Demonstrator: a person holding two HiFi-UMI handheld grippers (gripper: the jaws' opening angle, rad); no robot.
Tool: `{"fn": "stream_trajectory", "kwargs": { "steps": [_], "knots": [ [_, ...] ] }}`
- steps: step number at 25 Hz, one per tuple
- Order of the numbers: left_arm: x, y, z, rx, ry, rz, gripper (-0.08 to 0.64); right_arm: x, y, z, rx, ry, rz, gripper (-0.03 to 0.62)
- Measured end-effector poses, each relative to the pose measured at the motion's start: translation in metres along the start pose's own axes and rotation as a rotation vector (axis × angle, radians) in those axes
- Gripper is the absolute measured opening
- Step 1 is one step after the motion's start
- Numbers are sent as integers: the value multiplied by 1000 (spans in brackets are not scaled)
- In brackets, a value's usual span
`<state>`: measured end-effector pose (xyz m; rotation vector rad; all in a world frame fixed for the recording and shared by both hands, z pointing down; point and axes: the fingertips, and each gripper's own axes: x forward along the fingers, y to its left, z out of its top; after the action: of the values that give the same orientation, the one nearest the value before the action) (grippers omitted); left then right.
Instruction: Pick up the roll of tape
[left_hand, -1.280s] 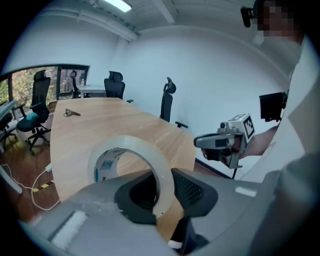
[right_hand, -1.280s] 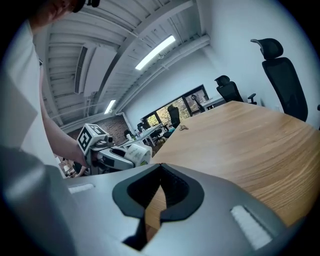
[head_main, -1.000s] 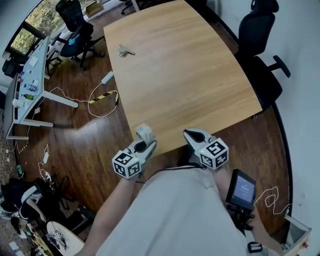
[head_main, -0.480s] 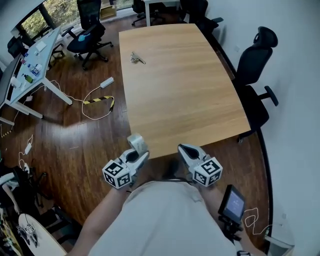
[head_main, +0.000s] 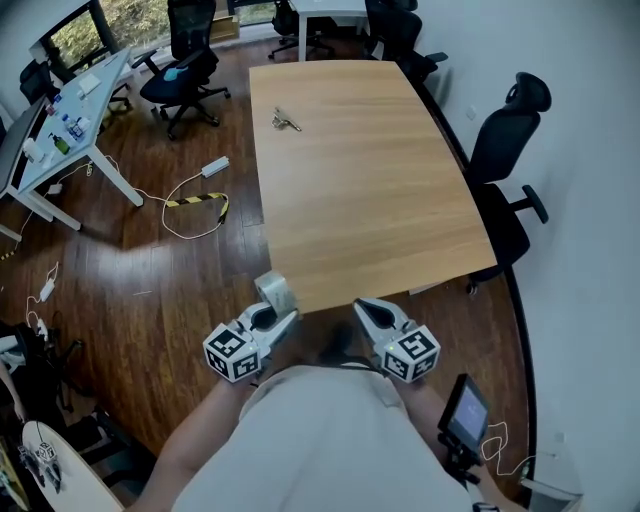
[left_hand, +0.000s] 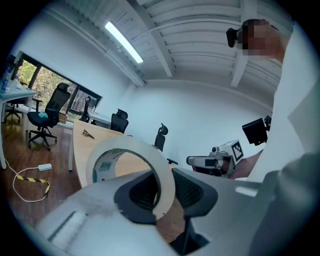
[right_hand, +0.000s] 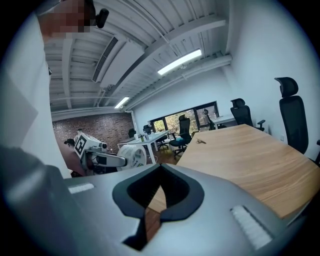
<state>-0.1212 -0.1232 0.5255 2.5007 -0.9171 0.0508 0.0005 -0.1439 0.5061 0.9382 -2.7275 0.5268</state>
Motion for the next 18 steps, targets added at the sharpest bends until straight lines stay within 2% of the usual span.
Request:
{"fn": "stream_trajectory", "kwargs": {
  "steps": [7, 14, 18],
  "knots": [
    [-23, -3, -2, -1, -14, -4, 94, 5, 28, 7, 12, -31, 7, 6],
    [-44, 12, -25, 3, -10, -16, 95, 23, 46, -14, -5, -24, 5, 6],
    [-33, 4, -31, 9, -8, -23, 97, 14, 40, -19, -7, -27, 4, 6]
  ]
}}
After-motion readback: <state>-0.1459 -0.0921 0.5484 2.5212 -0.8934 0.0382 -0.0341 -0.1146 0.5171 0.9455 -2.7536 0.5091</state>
